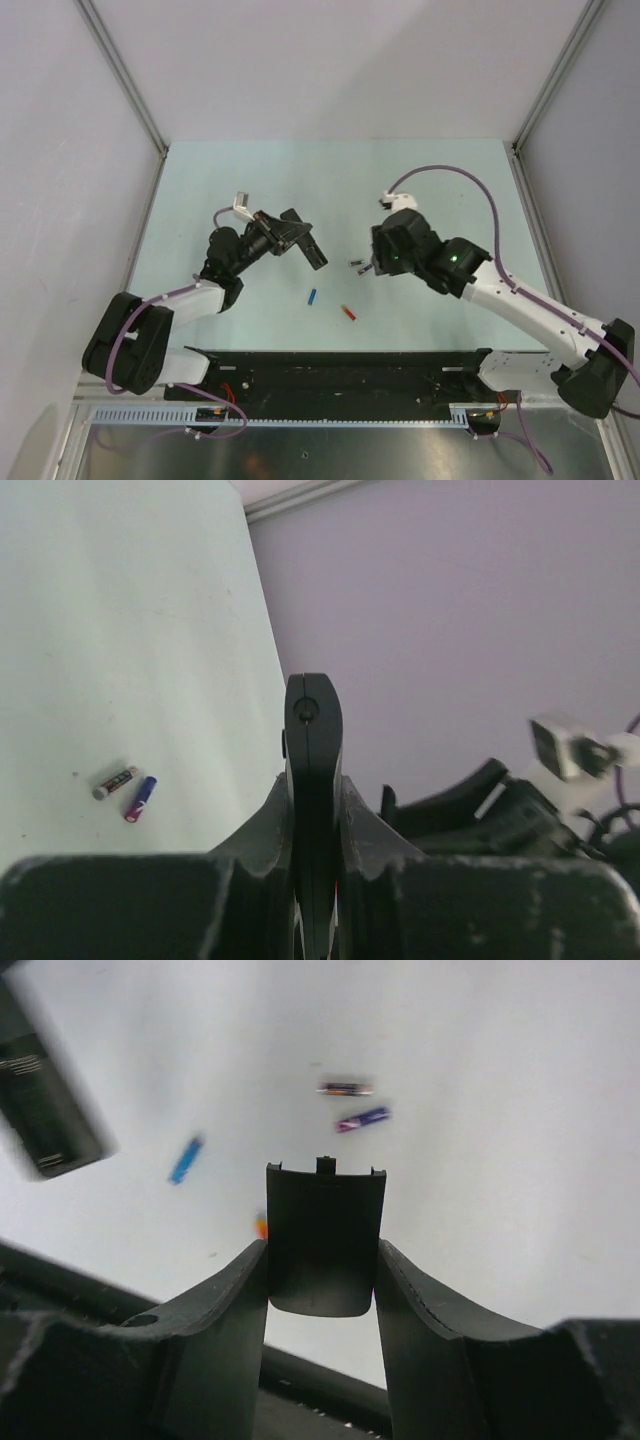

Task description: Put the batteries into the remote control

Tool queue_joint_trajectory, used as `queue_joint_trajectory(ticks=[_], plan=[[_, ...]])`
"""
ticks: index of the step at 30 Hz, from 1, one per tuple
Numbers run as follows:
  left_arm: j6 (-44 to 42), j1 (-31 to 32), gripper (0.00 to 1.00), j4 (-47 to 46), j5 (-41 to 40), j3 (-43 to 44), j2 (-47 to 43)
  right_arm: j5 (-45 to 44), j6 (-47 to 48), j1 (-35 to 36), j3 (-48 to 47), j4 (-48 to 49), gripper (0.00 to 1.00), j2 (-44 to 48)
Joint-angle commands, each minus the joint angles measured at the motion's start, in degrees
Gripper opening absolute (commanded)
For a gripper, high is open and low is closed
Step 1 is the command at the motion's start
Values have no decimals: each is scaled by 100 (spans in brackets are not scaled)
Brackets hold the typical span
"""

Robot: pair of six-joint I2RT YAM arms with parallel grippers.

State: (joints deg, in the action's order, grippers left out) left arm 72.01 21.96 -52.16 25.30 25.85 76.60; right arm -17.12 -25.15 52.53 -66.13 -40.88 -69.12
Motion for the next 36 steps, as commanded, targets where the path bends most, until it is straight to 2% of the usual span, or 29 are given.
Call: queue_joint_trajectory(ticks=[1, 5, 11, 22, 31, 36], plan=[[120, -192, 0, -163, 343, -150, -364, 297, 133, -884, 732, 238, 48, 92], [296, -183, 0, -163, 957, -220, -505, 376, 150, -1472, 1084, 739, 48, -355], [358, -148, 0, -163, 1617, -676, -988, 403, 361, -1992, 1216, 1091, 49, -1217], [182, 90, 0, -163, 1812, -1363, -1595, 543, 511, -2423, 1199, 1496, 51, -2377], [156, 90, 0, -163, 1496, -1644, -1929, 508, 467, -2529, 1199, 1487, 63, -2501], [60, 90, 0, -163, 1583, -1609, -2052, 281, 309, -2354, 1199, 1399, 70, -2089]])
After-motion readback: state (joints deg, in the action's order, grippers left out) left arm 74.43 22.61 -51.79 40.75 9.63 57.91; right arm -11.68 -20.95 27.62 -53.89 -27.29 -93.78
